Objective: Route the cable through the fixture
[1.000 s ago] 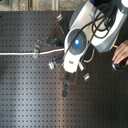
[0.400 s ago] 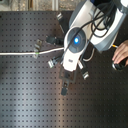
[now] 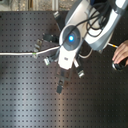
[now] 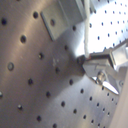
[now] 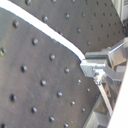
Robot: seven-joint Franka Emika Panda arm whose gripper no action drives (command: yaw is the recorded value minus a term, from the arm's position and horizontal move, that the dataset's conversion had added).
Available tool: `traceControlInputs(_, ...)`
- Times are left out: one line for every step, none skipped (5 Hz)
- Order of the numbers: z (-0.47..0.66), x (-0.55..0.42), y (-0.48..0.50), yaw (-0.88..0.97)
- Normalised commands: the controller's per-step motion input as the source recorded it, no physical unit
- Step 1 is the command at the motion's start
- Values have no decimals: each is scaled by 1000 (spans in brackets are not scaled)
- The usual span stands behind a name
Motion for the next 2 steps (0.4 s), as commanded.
traceControlInputs(322, -286, -124, 34)
traceControlInputs(173, -89, -57, 20)
